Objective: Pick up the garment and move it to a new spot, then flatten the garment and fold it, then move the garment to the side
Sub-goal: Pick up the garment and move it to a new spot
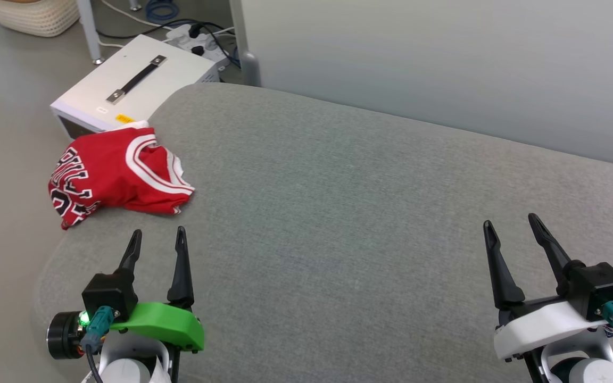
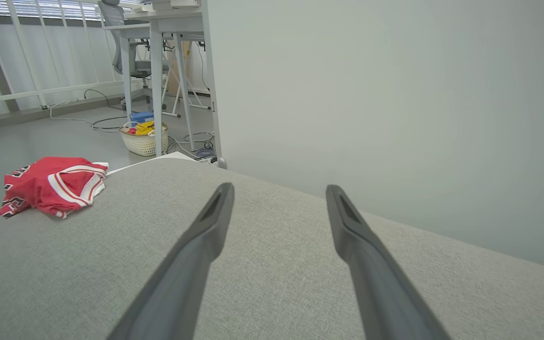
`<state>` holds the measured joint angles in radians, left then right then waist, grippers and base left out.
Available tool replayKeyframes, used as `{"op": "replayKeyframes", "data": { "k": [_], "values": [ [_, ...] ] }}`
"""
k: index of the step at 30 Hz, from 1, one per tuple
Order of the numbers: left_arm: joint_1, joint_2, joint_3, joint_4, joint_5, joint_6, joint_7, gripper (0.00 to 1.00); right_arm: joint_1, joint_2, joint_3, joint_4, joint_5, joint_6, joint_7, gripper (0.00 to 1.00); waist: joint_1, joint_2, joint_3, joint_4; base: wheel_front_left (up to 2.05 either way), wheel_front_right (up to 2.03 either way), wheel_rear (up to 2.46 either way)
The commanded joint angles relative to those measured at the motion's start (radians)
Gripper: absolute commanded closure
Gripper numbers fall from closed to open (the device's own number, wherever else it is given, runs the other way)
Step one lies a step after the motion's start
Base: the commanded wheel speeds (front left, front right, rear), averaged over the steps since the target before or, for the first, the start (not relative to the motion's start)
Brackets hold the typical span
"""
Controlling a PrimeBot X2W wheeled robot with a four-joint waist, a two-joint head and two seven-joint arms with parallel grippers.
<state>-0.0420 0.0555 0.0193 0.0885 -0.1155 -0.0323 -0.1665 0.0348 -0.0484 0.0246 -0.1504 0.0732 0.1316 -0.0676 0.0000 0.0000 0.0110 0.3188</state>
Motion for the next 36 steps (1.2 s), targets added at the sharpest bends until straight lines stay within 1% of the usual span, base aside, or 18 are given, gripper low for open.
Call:
{"op": "replayKeyframes", "data": {
  "k": [1,10,22,29,33,36],
  "values": [
    [-0.009,-0.004,0.003,0.004,-0.009,-0.010,-0.010,0.00,0.008,-0.002,0.000,-0.009,0.000,-0.001,-0.008,0.00,0.0000,0.0000,0.001,0.031,0.00,0.00,0.00],
    [-0.019,-0.004,0.003,0.011,-0.013,-0.018,-0.029,0.00,0.011,-0.002,0.003,-0.016,0.003,-0.001,-0.007,0.00,0.0000,0.0000,0.008,0.097,0.00,0.00,0.00],
    [-0.039,-0.004,0.007,0.027,-0.017,-0.028,-0.054,0.00,0.010,-0.002,0.004,-0.039,-0.001,-0.001,-0.011,0.00,0.0000,0.0000,0.026,0.162,0.00,0.00,0.00],
    [-0.090,-0.005,0.026,0.046,-0.027,-0.042,-0.068,0.00,-0.011,-0.006,0.003,-0.073,-0.027,-0.001,0.007,0.00,0.0000,0.0000,0.075,0.171,0.00,0.00,0.00],
    [-0.160,0.003,0.044,0.094,-0.045,-0.058,-0.076,0.00,-0.037,-0.027,-0.004,-0.117,-0.039,-0.001,0.031,0.00,0.0000,0.0000,0.132,0.156,0.00,0.00,0.00],
    [-0.245,0.022,0.056,0.154,-0.075,-0.071,-0.082,0.00,-0.061,-0.053,-0.013,-0.155,-0.041,-0.001,0.054,0.00,0.0000,0.0000,0.186,0.138,0.00,0.00,0.00]
  ]
}}
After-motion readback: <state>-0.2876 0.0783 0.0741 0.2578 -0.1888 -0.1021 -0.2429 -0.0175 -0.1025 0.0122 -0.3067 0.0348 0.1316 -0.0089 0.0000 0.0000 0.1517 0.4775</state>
